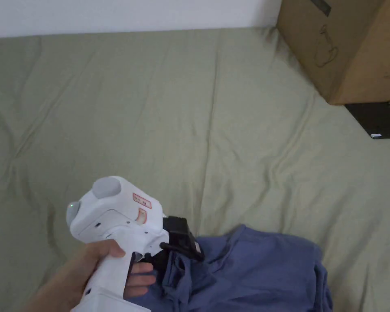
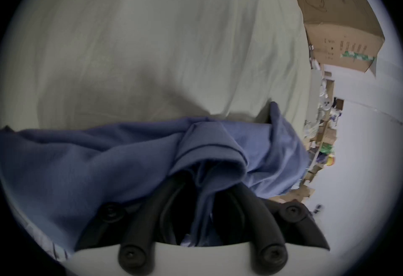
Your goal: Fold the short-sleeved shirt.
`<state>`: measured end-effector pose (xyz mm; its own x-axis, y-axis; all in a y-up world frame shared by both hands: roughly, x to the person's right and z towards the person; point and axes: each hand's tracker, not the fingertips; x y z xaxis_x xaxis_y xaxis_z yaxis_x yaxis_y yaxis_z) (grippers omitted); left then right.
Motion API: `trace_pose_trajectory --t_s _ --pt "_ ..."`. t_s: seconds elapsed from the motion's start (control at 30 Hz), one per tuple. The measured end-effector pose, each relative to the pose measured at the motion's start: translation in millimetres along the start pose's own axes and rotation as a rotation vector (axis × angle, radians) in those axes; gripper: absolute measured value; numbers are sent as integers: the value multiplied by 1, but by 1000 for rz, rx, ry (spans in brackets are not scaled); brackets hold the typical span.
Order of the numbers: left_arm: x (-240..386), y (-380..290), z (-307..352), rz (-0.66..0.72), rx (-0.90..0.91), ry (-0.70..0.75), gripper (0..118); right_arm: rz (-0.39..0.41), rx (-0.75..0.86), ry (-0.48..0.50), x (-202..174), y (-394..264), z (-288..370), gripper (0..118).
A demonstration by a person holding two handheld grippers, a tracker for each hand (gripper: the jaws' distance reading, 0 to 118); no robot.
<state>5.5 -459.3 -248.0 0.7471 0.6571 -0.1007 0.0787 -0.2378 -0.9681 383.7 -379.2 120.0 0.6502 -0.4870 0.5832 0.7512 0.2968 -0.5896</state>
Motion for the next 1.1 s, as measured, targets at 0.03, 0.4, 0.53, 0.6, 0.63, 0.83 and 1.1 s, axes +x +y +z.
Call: trace_pose_trajectory --t_s 0.03,0.4,0.53,0.6,0.63,0.83,1.1 --pt "3 -3 13 17 25 -32 79 2 -2 4 -1 1 -3 0" --pt "-14 -69 117 9 391 -5 0 66 -23 124 -18 -6 -16 0" --pt "-19 -78 66 68 294 23 0 59 -21 133 -16 -12 -10 0" --pt "-14 -81 40 34 261 96 0 61 -16 130 -14 -16 -3 0" --pt "-14 -77 23 27 233 114 0 61 -12 127 -12 -18 1 0" --pt "11 -70 -39 50 146 69 0 39 14 71 4 -24 24 0" --pt "47 -72 -54 -129 93 51 0 3 37 18 10 -24 36 0"
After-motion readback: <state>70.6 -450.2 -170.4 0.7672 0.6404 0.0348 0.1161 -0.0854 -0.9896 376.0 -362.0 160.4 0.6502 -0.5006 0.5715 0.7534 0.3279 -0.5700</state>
